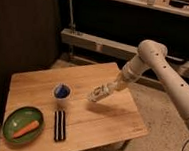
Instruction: Stand the bottle upright
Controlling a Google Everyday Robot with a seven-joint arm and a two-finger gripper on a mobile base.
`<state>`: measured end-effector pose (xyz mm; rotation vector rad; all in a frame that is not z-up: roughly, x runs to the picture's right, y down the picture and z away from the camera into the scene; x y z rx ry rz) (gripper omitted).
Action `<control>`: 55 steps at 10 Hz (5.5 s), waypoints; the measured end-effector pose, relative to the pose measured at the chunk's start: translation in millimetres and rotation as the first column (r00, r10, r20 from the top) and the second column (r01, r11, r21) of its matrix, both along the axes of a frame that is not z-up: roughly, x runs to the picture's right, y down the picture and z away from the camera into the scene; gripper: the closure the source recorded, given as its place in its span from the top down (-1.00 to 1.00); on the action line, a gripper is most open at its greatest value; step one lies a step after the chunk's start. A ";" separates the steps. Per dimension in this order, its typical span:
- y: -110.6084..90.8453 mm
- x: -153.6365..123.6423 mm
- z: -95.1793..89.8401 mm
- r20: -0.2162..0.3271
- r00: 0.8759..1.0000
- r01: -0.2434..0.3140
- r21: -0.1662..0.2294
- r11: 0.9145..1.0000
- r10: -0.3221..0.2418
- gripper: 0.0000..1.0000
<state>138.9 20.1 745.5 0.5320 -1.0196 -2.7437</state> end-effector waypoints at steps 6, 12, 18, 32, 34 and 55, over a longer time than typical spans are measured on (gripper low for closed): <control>25.3 -4.9 -14.5 0.004 0.998 0.059 -0.022 0.998 -0.058 -0.42; 41.9 5.6 -14.7 -0.053 0.991 0.120 -0.019 0.993 -0.121 -0.42; 43.3 21.2 -15.1 -0.096 0.983 0.153 -0.024 0.988 -0.154 -0.42; 42.2 69.5 -7.4 -0.231 0.949 0.212 -0.044 0.976 -0.217 -0.42; 40.9 71.7 -6.9 -0.238 0.940 0.238 -0.050 0.970 -0.243 -0.42; 35.7 76.9 -9.3 -0.114 0.992 -0.073 -0.087 0.994 0.062 0.60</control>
